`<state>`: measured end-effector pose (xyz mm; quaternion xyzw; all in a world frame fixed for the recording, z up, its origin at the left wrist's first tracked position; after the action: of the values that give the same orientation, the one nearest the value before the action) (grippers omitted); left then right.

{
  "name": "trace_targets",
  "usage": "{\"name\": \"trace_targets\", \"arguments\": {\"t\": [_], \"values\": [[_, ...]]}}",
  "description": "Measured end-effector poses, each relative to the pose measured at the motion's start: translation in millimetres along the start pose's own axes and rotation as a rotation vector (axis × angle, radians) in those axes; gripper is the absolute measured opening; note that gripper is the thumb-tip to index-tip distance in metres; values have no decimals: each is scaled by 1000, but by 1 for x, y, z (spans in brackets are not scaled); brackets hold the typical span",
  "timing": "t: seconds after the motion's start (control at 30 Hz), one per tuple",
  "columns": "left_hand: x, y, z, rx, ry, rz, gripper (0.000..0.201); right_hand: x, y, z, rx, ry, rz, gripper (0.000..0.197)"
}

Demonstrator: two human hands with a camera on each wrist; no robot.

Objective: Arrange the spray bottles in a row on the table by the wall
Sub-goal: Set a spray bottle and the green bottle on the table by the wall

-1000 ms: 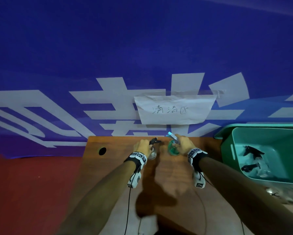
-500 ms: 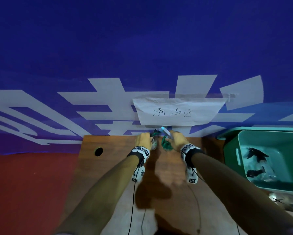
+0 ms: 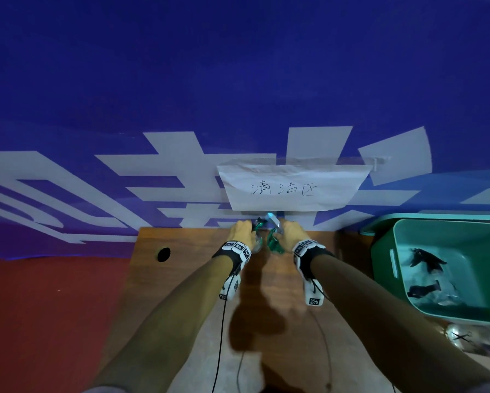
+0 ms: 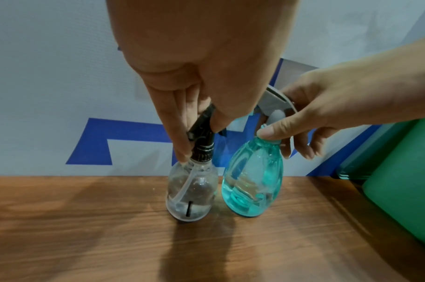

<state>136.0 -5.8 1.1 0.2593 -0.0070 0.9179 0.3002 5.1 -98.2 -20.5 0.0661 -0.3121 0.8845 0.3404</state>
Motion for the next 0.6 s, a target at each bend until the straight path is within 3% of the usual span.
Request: {"name": "trace_targets", "arguments": {"t": [0.37,0.6], "values": [[20,8,-14,182,23,45,23,9,-1,-9,-18,35,-47,36],[24,2,-15,179,80,52,22,9,-5,-13,-19,70,-57,36]]}}
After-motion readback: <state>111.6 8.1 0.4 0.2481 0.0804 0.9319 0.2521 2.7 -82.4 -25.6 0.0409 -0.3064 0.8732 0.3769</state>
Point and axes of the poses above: each hand's wrist, its own x-axis away from the middle knuckle, its own z-axis out of the back of the hand, y = z × x, the point moved 5 cm from there along -x, towards the middle knuckle, and after that the axes turned 14 degrees about z, right-handed, at the moved point
